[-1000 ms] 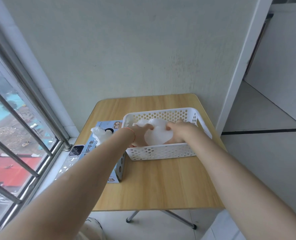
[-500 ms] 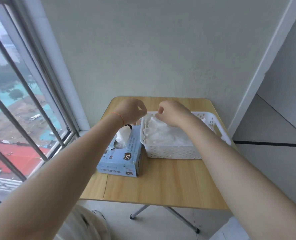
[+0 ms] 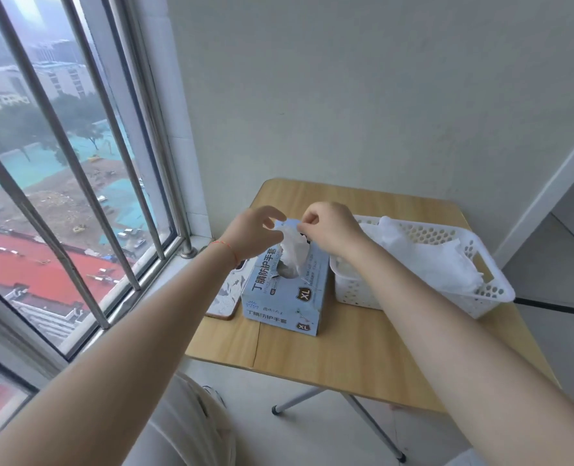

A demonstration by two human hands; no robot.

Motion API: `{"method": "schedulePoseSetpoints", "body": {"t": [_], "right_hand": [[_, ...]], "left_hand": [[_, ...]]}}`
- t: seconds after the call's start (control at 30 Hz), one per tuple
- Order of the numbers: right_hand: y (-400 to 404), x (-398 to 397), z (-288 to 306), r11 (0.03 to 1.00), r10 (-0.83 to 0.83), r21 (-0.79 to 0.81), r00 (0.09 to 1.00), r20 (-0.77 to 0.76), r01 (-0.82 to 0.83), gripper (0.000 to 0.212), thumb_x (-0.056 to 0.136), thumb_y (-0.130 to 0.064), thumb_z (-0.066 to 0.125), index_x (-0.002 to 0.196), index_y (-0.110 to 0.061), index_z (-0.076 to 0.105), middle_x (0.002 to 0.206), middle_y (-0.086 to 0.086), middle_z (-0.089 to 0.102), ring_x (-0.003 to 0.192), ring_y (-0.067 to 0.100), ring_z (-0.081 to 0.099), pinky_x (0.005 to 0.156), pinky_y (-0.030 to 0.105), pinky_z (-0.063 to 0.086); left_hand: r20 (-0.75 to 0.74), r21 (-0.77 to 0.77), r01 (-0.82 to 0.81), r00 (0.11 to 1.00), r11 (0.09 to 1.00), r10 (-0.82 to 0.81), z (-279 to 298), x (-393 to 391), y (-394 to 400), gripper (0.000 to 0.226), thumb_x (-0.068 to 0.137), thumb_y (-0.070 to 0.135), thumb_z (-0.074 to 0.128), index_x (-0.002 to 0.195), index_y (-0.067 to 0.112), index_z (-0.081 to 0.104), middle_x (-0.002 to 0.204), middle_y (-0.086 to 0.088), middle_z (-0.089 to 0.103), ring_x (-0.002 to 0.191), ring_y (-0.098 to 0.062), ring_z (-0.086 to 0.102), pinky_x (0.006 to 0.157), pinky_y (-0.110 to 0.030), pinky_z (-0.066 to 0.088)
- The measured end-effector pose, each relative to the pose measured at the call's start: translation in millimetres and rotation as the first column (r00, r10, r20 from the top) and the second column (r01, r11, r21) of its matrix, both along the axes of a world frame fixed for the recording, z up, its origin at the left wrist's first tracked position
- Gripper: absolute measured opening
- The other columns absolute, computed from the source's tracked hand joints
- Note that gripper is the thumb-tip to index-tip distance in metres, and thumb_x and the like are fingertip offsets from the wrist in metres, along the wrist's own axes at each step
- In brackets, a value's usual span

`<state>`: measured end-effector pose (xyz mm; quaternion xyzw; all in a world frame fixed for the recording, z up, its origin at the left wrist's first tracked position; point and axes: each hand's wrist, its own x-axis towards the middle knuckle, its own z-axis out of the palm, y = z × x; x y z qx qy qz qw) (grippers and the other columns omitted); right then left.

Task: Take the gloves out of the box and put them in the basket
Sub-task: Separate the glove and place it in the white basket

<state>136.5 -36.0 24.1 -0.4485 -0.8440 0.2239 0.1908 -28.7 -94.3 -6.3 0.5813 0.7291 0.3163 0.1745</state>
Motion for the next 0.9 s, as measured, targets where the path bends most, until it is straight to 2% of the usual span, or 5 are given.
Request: {"method": "schedulePoseSetpoints", "body": {"t": [0.2,0.27,0.53,0.67,0.9], "right_hand": [[-11,-1,-5,0.996,0.064,-0.076,0.982,0.177,-0.051,0.041,0.078,-0.051,0.071,0.076,-0.012,0.061,0.074,0.001,0.06,0.065,0.017,0.052,0.06,0.029,0.039],[-14,-3,-19,0.999,0.037,-0.034,0.971,0.236,-0.029,0.033,0.082,-0.046,0.068,0.075,-0.014,0.064,0.074,-0.003,0.064,0.067,0.015,0.057,0.057,0.027,0.038],[3,0,-1,0.996,-0.033,0.076,0.998,-0.048,0.037,0.02,0.093,-0.025,0.057,0.081,-0.014,0.068,0.084,-0.003,0.067,0.078,0.015,0.061,0.067,0.029,0.048],[8,-1,10,0.996,-0.025,0.086,0.992,-0.121,0.036,0.016,0.09,-0.027,0.065,0.079,-0.015,0.066,0.082,-0.006,0.065,0.078,0.012,0.06,0.066,0.025,0.045],[1,-2,-6,0.998,0.001,-0.056,0.997,-0.072,-0.005,0.02,0.092,-0.029,0.062,0.089,-0.009,0.063,0.085,0.002,0.067,0.081,0.02,0.064,0.07,0.031,0.05]], "left_hand": [[-0.068,0.091,-0.052,0.996,0.994,0.058,-7,10,0,0.005,0.088,0.023,0.066,0.088,0.028,0.068,0.099,0.003,0.066,0.085,-0.014,0.06,0.076,-0.028,0.049],[-0.078,0.161,-0.087,0.992,0.983,0.101,-7,13,1,0.007,0.089,0.024,0.065,0.084,0.027,0.066,0.097,0.003,0.062,0.086,-0.016,0.061,0.078,-0.03,0.051],[0.026,0.306,-0.113,0.994,0.945,0.11,9,11,3,0.005,0.091,0.023,0.064,0.095,0.025,0.065,0.105,-0.001,0.055,0.085,-0.011,0.056,0.082,-0.025,0.045],[0.033,0.087,-0.055,0.998,0.995,0.053,6,8,1,0.045,0.086,0.026,0.071,0.128,0.022,0.055,0.122,-0.006,0.051,0.1,-0.014,0.051,0.089,-0.023,0.039],[0.07,-0.1,0.007,0.998,0.995,0.0,-16,19,-5,0.102,0.073,0.047,0.081,0.153,0.024,0.022,0.15,-0.009,0.033,0.13,-0.024,0.043,0.101,-0.035,0.039]]}}
